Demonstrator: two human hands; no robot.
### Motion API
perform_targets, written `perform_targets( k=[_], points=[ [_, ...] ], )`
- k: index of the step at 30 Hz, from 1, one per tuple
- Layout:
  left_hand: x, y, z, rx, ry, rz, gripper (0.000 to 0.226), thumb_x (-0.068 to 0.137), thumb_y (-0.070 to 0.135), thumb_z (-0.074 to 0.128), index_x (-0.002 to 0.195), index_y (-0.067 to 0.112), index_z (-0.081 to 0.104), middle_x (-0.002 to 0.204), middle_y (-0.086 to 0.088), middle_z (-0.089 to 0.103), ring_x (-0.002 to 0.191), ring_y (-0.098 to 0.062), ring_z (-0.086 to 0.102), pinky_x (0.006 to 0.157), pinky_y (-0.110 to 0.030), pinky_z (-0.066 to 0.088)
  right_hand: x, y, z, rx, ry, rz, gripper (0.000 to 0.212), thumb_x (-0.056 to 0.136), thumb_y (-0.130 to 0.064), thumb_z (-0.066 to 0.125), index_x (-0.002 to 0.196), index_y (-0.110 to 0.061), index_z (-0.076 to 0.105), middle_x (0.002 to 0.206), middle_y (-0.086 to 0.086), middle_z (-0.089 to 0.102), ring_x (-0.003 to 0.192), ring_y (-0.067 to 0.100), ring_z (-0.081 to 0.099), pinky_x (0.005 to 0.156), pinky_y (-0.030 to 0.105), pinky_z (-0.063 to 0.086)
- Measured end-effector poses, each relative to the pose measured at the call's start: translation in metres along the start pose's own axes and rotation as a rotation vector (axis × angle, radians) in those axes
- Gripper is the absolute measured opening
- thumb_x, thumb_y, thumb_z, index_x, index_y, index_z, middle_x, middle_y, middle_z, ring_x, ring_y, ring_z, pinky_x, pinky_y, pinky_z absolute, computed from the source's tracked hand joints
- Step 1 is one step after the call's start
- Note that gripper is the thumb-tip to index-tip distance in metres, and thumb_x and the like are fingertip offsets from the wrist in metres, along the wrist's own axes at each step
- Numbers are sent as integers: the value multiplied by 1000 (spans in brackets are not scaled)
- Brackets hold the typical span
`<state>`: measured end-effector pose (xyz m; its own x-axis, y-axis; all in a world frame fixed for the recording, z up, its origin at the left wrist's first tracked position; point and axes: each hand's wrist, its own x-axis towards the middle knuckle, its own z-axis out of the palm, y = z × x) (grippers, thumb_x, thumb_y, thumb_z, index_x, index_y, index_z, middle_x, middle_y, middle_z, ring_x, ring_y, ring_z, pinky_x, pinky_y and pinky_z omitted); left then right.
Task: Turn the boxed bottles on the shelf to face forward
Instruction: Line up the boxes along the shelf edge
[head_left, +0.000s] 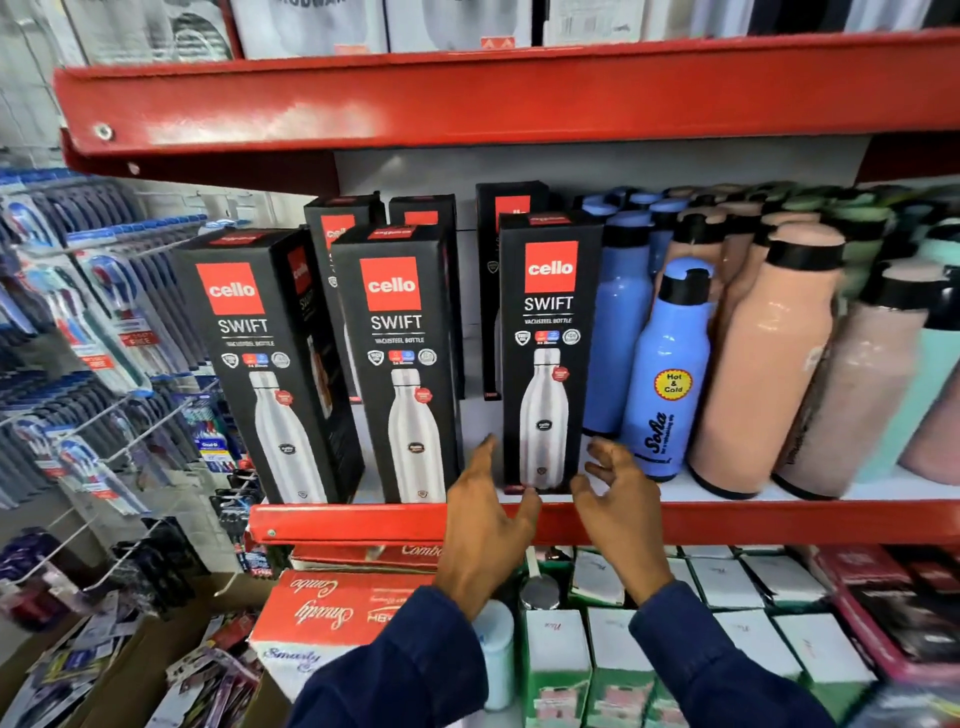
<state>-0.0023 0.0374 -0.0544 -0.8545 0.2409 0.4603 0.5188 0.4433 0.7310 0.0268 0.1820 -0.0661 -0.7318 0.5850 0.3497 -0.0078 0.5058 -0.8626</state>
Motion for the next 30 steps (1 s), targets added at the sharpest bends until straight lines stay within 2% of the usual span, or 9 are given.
perform_targets(
  k=[3, 6, 8, 12, 15, 20, 23, 26, 30],
  points=[
    [4, 1, 4, -2, 13, -27, 65, 84, 17, 69, 143, 6, 43, 131, -4, 65, 117, -14, 60, 91, 7, 29, 3, 0, -2, 31, -68, -18, 46, 81, -2, 62, 126, -12, 58, 121, 3, 68, 107, 15, 66, 98, 35, 52],
    [8, -2, 7, -18, -6, -48, 62, 85, 18, 67, 142, 12, 44, 122, -2, 71, 104, -15, 69, 95, -23, 53, 4, 0, -3, 17, -122, -45, 46, 81, 4, 59, 124, -14, 61, 116, -1, 69, 100, 6, 66, 89, 7, 47],
    [8, -3, 8, -26, 18, -68, 56, 85, 14, 65, 139, 13, 48, 115, -1, 73, 96, -16, 71, 88, -30, 56, 4, 0, -5, 5, -138, -47, 45, 81, 6, 58, 121, -13, 62, 110, -2, 70, 93, 2, 65, 78, -4, 43],
    [3, -6, 6, -49, 58, -105, 53, 87, 11, 64, 138, 12, 51, 117, -1, 70, 96, -5, 63, 83, -9, 45, 1, 2, -7, -13, -136, -43, 41, 81, 4, 60, 118, -12, 63, 105, -1, 70, 88, -1, 65, 73, -5, 42],
    [-1, -9, 3, -37, 72, -104, 51, 88, 13, 64, 138, 13, 52, 120, -2, 70, 96, -3, 61, 80, -1, 42, -2, 2, -7, -24, -136, -42, 40, 81, 3, 61, 117, -13, 63, 102, -5, 69, 86, -8, 62, 69, -5, 42],
    [-4, -8, -1, -18, 98, -140, 49, 88, 13, 65, 136, 10, 55, 120, -6, 72, 94, -3, 61, 73, 10, 36, -4, -1, -8, -43, -112, -41, 35, 80, -1, 62, 113, -14, 66, 102, -5, 70, 82, 5, 67, 68, 0, 44],
    [-6, -8, -2, -14, 111, -154, 46, 88, 14, 66, 133, 9, 57, 118, -6, 73, 89, -1, 62, 69, 12, 36, -4, -2, -8, -46, -120, -41, 34, 79, -3, 63, 110, -15, 66, 102, -3, 72, 82, 10, 69, 69, 4, 45],
    [-6, -9, -3, -26, 124, -160, 43, 88, 14, 67, 129, 9, 60, 107, 4, 72, 78, 12, 58, 67, 11, 37, -3, -3, -9, -50, -121, -47, 31, 79, -4, 65, 108, -14, 67, 102, -2, 73, 84, 12, 70, 73, 9, 46],
    [-6, -10, -7, -24, 105, -154, 41, 87, 15, 68, 127, 8, 63, 100, 10, 69, 75, 21, 51, 67, 10, 38, -2, -3, -10, -45, -138, -24, 28, 79, -7, 65, 106, -13, 68, 99, -1, 74, 81, 9, 70, 70, 6, 45]
  ],
)
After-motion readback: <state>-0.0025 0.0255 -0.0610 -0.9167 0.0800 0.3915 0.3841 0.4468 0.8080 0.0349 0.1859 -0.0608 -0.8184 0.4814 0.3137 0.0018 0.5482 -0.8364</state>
